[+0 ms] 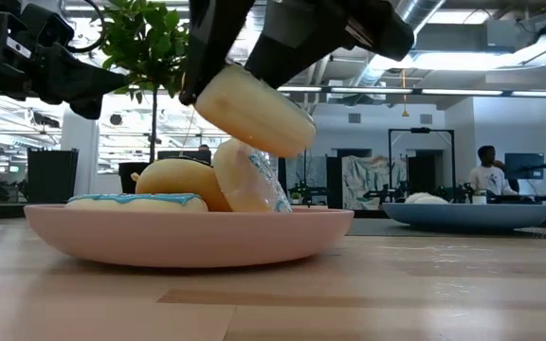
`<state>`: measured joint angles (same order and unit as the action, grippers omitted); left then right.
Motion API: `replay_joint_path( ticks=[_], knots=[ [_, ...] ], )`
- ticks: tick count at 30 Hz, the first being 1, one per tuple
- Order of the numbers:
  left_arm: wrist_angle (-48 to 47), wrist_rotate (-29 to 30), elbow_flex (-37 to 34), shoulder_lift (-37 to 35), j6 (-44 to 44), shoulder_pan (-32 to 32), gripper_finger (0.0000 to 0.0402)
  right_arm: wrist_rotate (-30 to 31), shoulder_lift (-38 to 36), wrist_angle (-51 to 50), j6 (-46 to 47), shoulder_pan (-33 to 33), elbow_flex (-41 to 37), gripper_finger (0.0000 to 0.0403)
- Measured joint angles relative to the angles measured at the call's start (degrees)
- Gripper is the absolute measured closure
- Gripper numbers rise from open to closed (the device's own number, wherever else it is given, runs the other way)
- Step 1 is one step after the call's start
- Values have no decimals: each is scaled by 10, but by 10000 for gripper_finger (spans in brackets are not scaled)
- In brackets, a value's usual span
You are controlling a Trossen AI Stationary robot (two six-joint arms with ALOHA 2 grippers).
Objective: Pick & Place donuts
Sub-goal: Put the large light blue donut onto the light orange plate
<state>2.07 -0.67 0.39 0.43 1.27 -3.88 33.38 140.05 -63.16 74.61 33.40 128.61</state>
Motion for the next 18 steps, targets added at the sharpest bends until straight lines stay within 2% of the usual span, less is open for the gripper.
replay_joint_path(
  ticks=[3, 8, 14, 18],
  knots=[
    [0, 0, 0, 0, 0, 0, 402, 24, 0, 2, 0, 0, -4, 271],
    [0, 0, 0, 0, 0, 0, 402, 25, 3, 10, 4, 0, -5, 225],
    [0, 0, 0, 0, 0, 0, 402, -35, 10, 25, 4, 0, -5, 176],
    [0, 0, 0, 0, 0, 0, 402, -31, 10, 24, -10, 2, -5, 163]
  ],
)
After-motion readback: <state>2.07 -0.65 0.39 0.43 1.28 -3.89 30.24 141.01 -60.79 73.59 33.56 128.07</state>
